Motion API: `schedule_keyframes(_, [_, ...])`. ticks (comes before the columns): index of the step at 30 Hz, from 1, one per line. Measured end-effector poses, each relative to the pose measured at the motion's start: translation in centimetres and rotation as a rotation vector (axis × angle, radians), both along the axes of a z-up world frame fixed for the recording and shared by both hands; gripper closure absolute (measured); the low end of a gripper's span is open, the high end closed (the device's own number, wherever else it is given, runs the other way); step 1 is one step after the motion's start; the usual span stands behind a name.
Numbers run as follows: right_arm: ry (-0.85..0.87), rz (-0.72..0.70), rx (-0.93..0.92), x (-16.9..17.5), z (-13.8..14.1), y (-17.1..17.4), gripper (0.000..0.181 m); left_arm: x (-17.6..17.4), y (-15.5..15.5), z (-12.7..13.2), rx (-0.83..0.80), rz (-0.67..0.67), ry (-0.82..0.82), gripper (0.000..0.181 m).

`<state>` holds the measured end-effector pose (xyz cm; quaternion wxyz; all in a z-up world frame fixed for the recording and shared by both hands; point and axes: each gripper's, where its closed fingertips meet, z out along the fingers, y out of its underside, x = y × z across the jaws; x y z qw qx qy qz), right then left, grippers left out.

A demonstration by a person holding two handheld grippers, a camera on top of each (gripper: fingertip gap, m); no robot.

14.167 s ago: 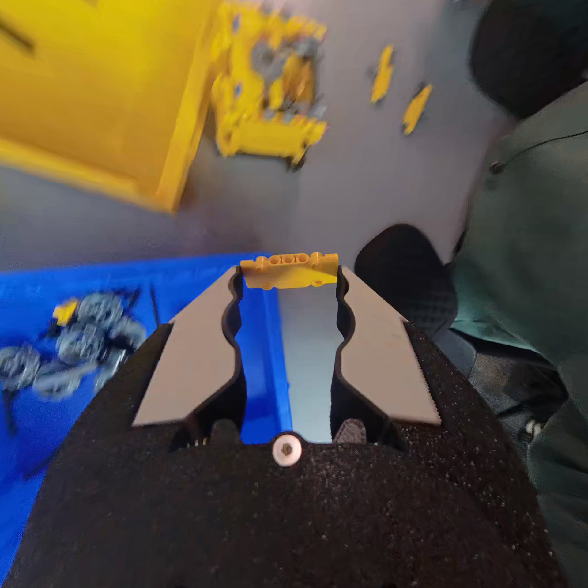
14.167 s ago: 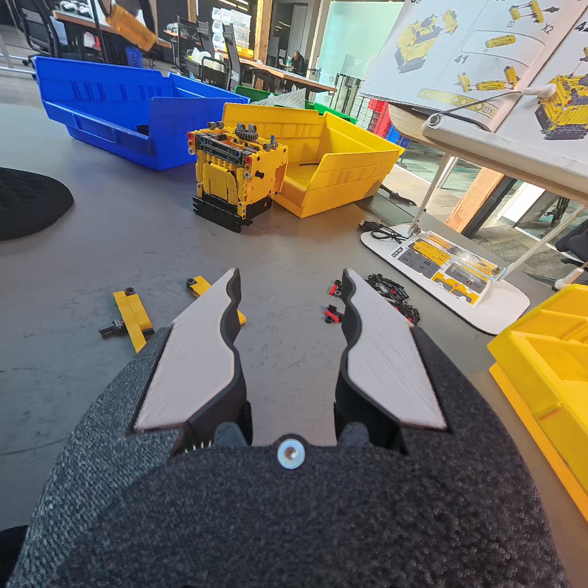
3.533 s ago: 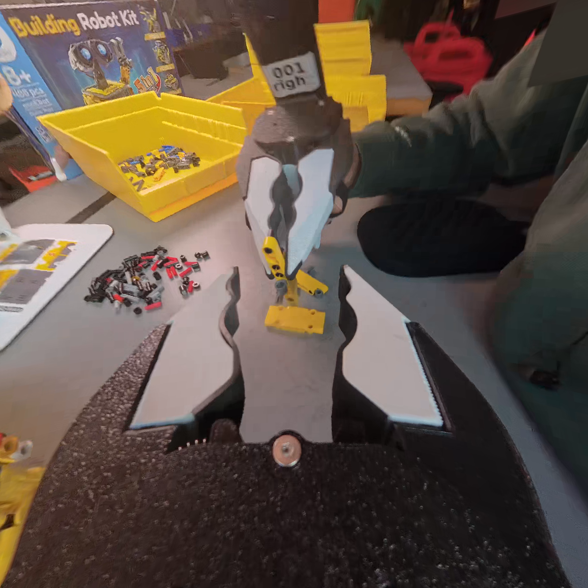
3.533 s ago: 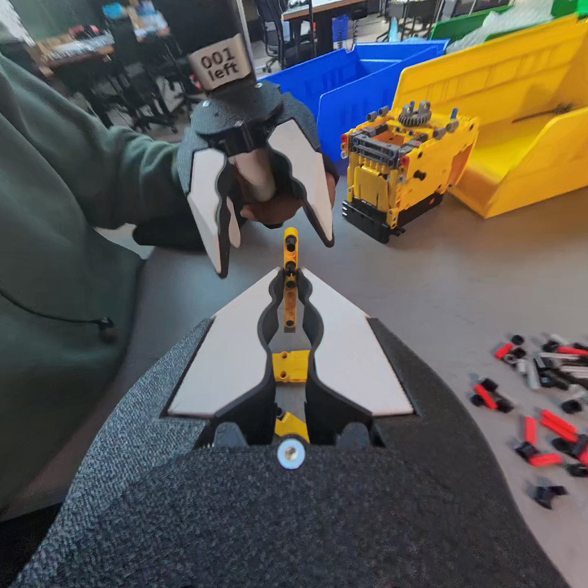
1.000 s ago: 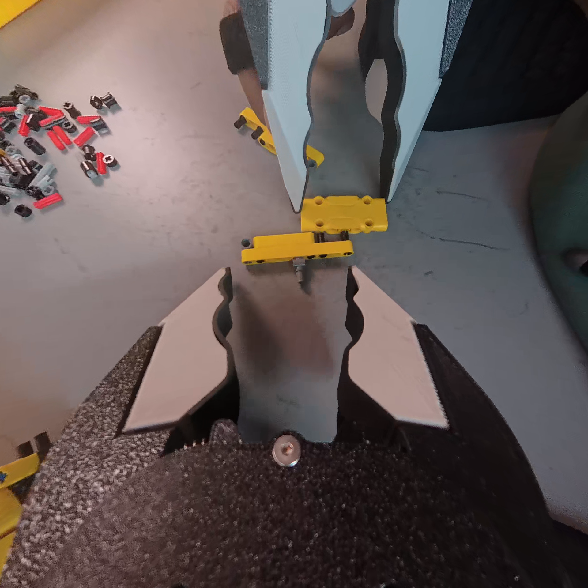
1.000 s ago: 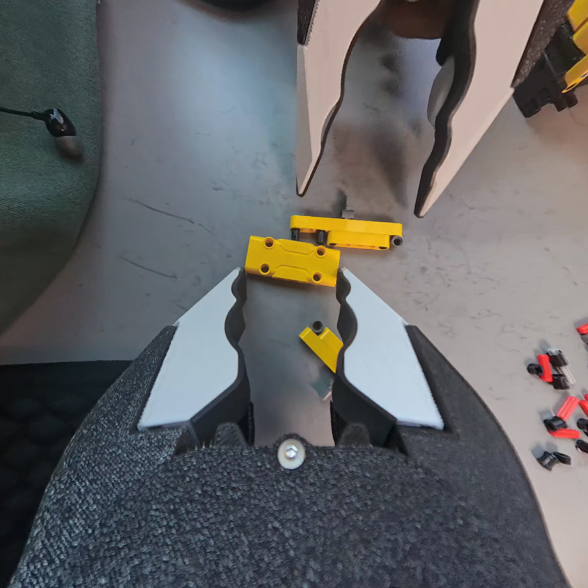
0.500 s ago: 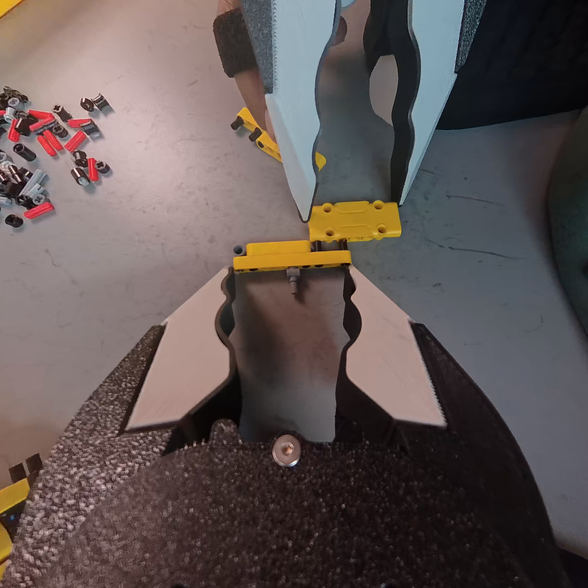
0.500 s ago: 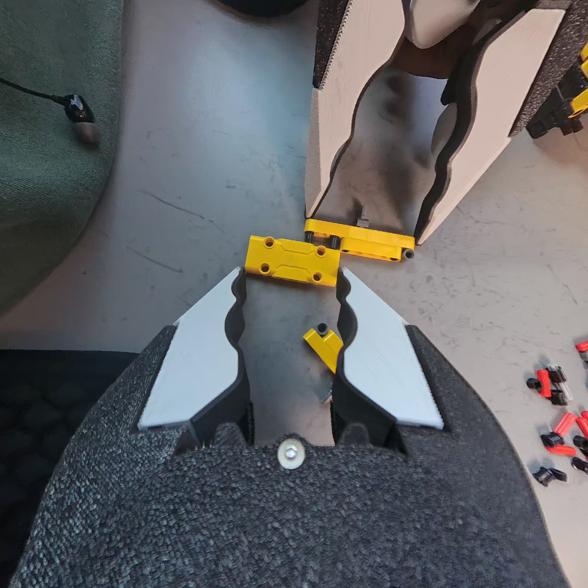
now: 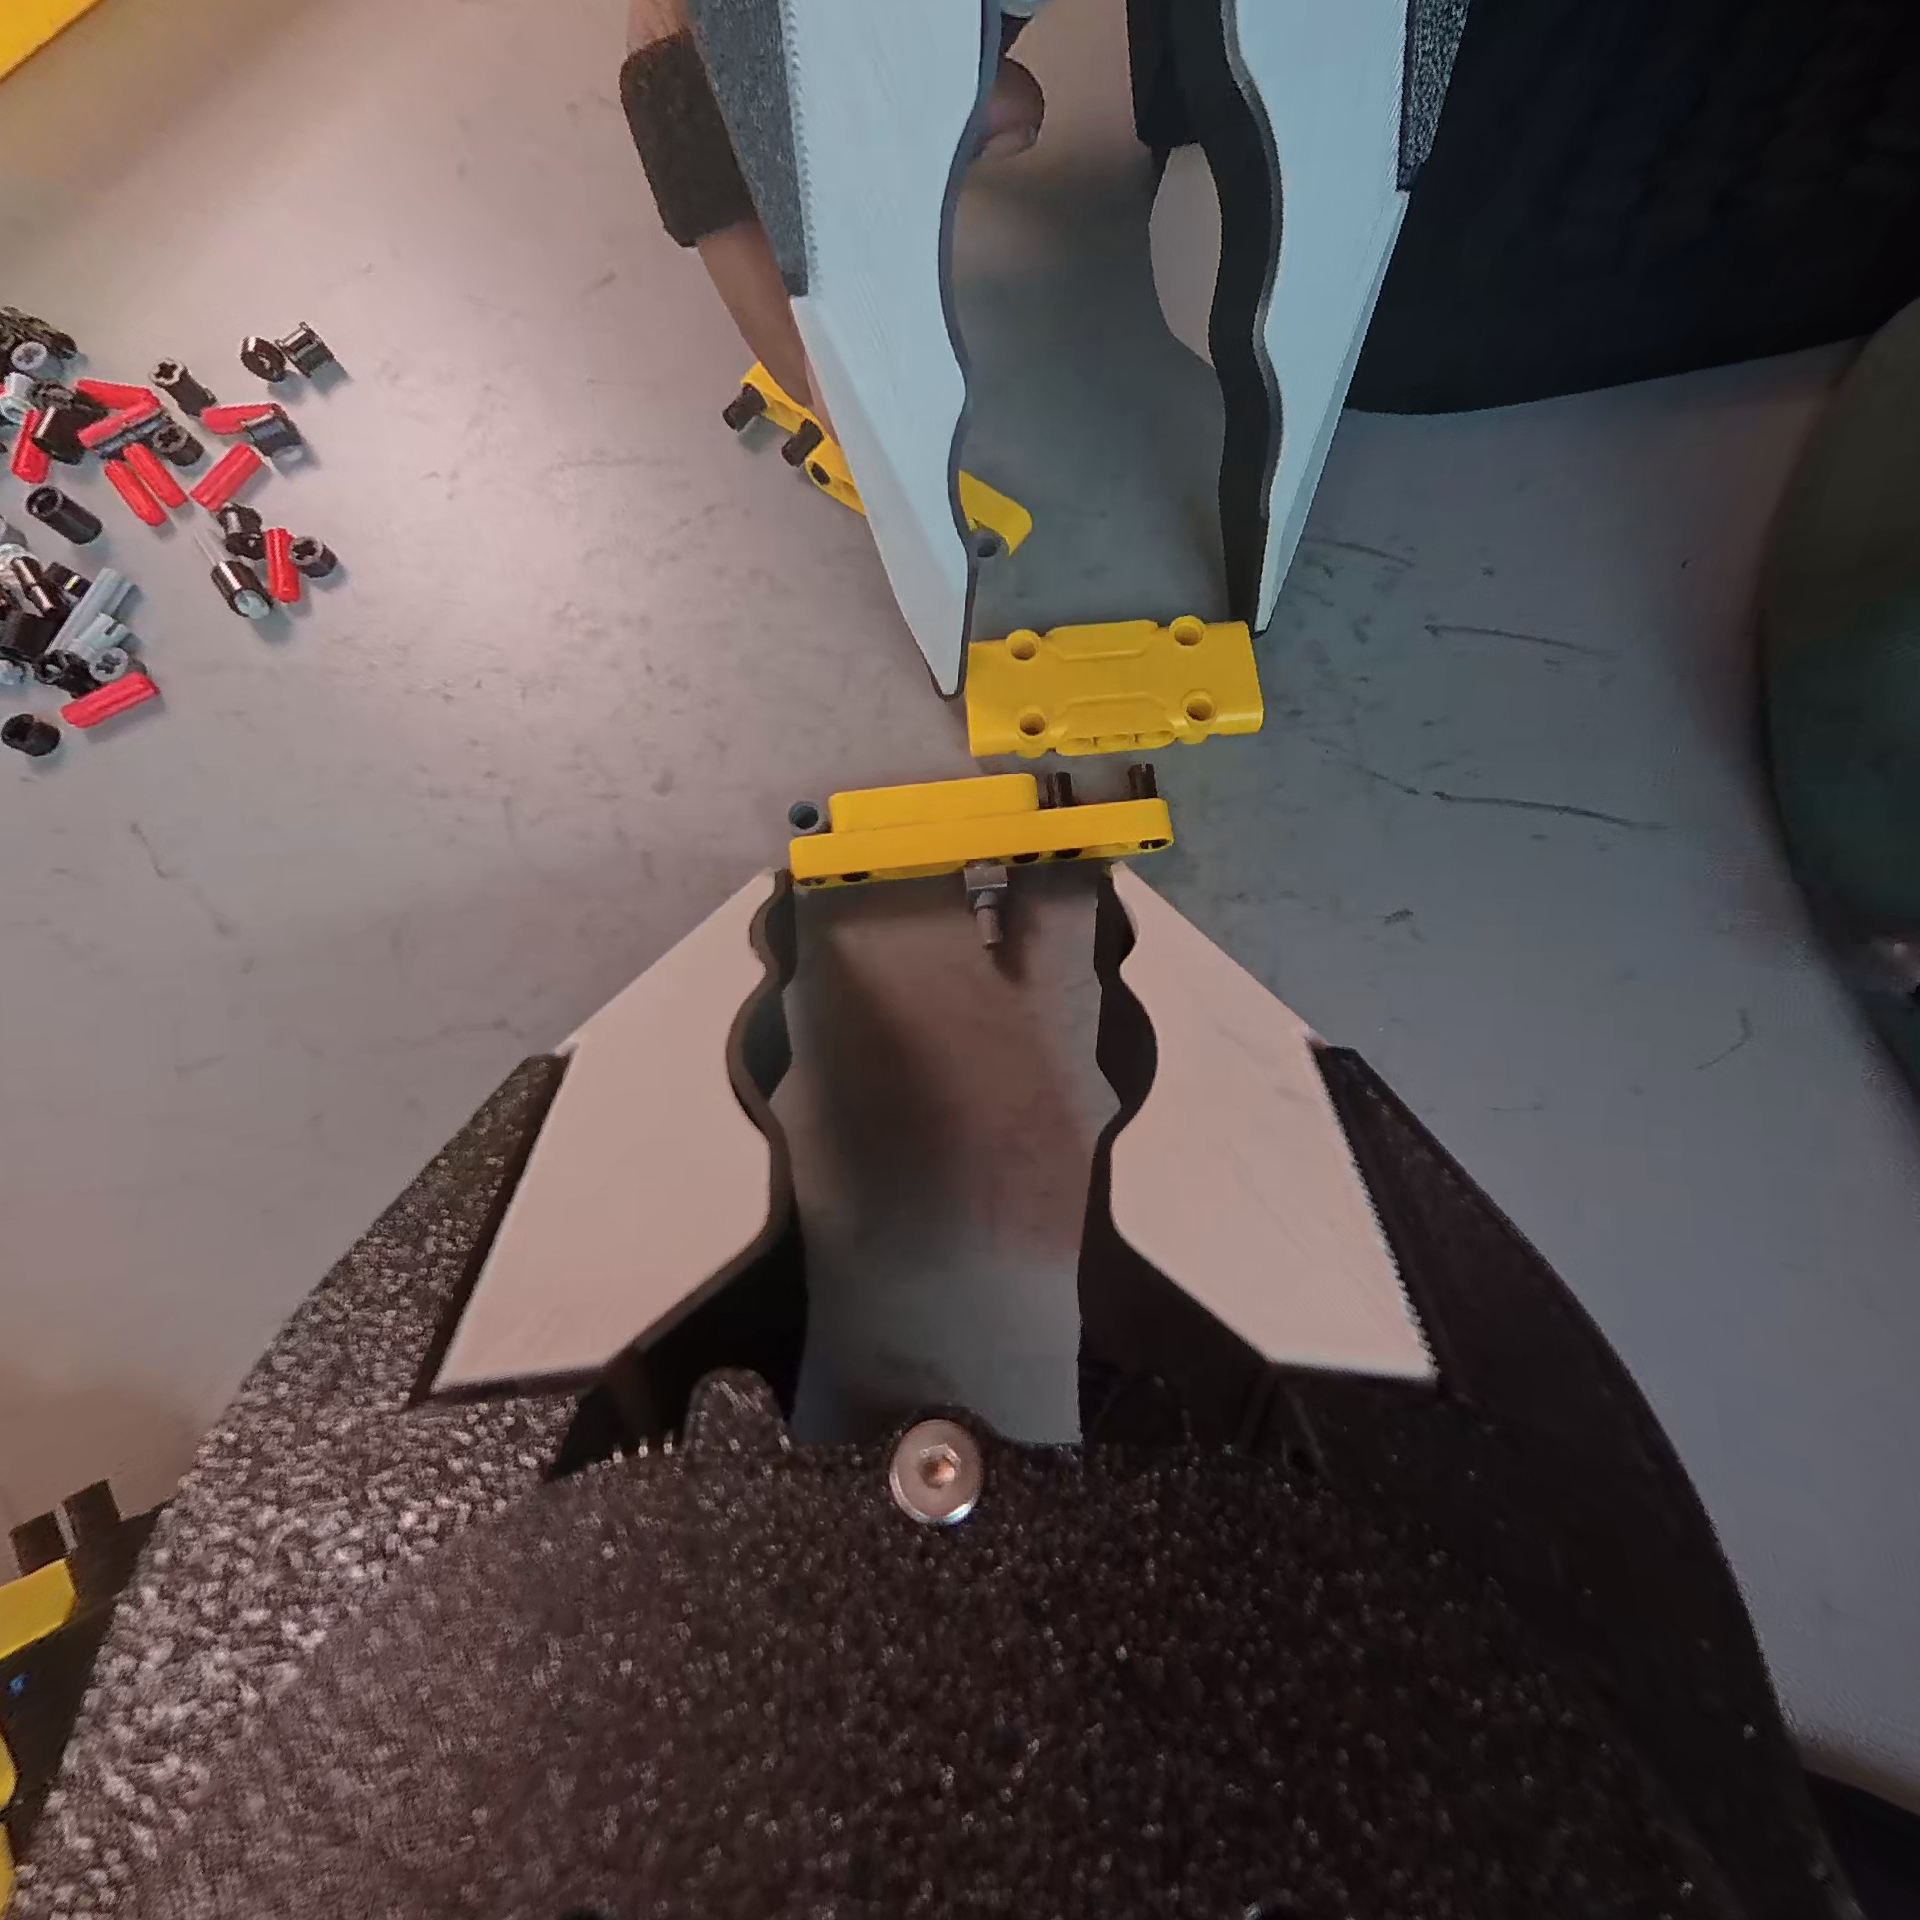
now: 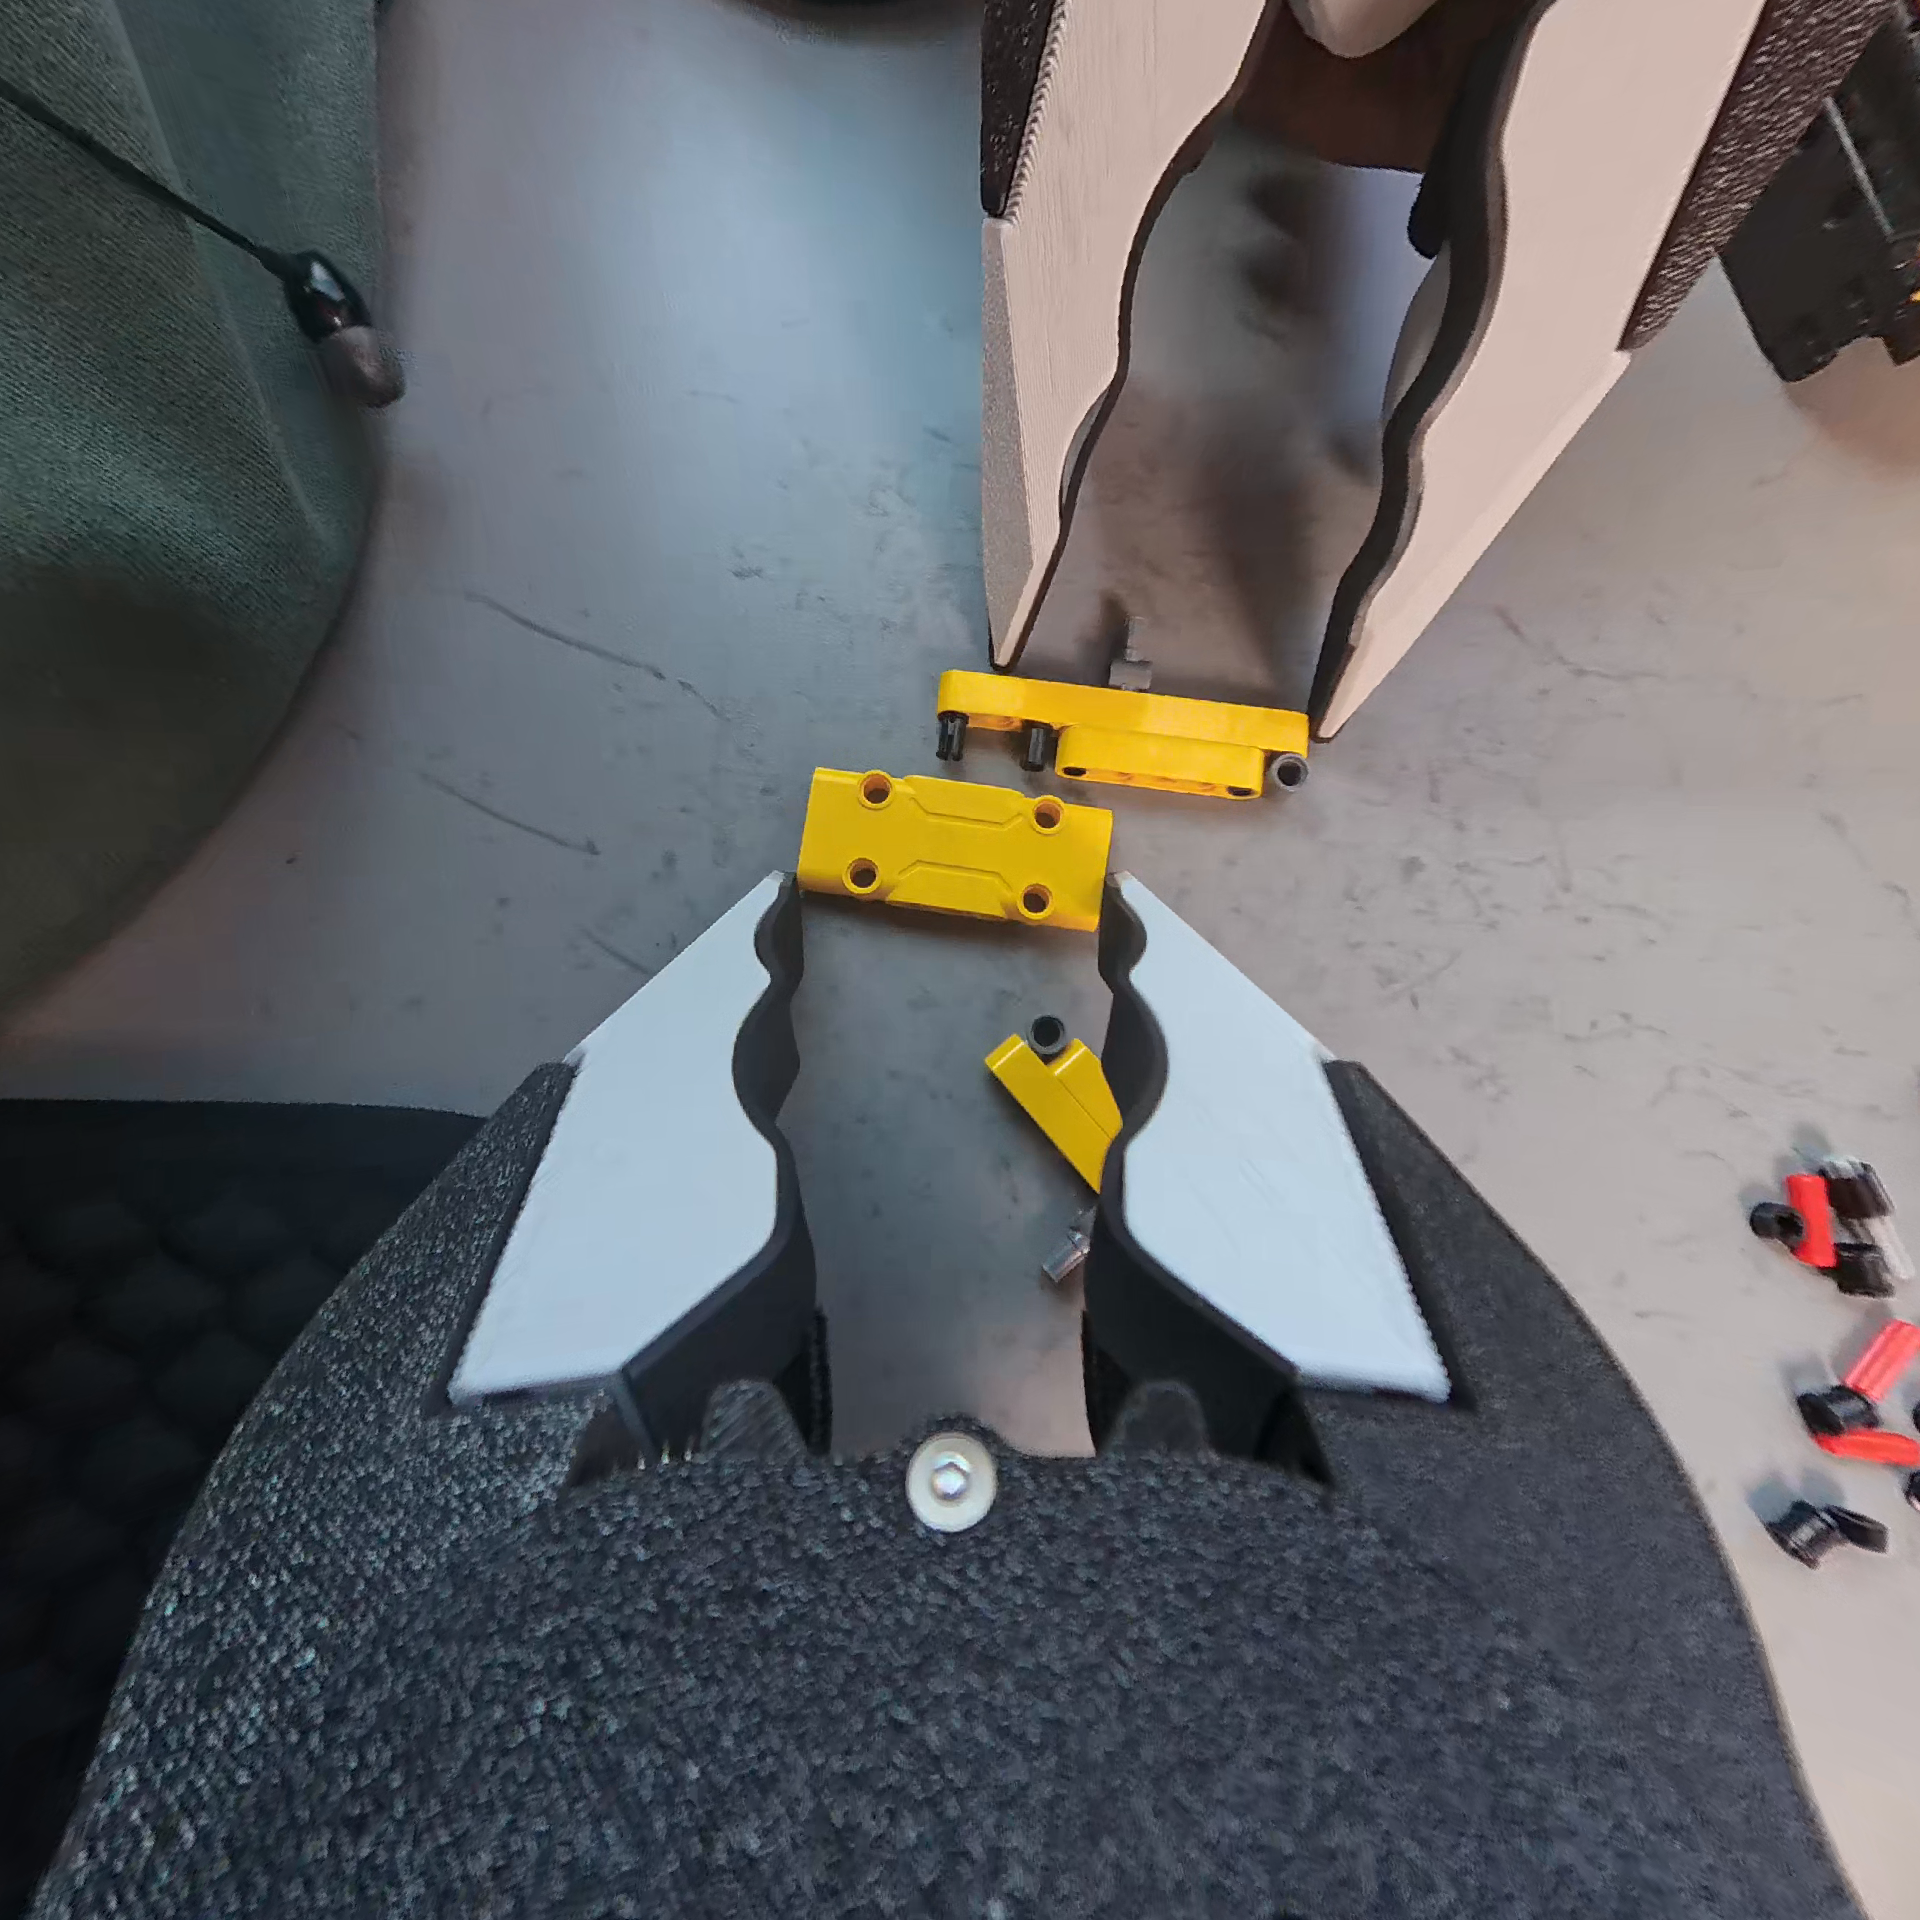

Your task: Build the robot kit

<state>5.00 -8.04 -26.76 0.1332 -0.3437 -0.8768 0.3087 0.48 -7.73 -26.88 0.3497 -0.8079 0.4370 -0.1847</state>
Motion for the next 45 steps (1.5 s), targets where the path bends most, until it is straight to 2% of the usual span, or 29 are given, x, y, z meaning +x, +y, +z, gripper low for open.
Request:
schedule_keyframes(15, [-0.016,-0.015,0.006,-0.1,0.0,0.0,0.122,0.5,0.0,0.1,0.025,-0.011,0.008,0.125])
schedule_keyframes(25, [0.01,-0.082,0.013,0.0,0.4,0.8,0.115,0.8,-0.2,0.0,0.013,-0.007,0.011,0.095])
schedule_keyframes(30, [0.009,-0.136,0.001,0.2,0.2,1.0,0.113,1.2,-0.1,-0.1,-0.002,0.005,0.01,0.094])
schedule_keyframes(37, [0.005,-0.146,-0.017,0.2,0.0,0.8,0.114,1.5,-0.4,-0.1,-0.008,-0.014,0.005,0.102])
schedule_keyframes(43, [0.006,-0.209,-0.027,-0.7,0.0,1.1,0.127,1.3,-0.5,-0.1,-0.01,-0.016,0.003,0.105])
schedule_keyframes(45, [-0.007,-0.271,-0.02,-0.9,0.0,1.9,0.141,1.1,-0.5,-0.1,-0.009,-0.012,0.002,0.108])
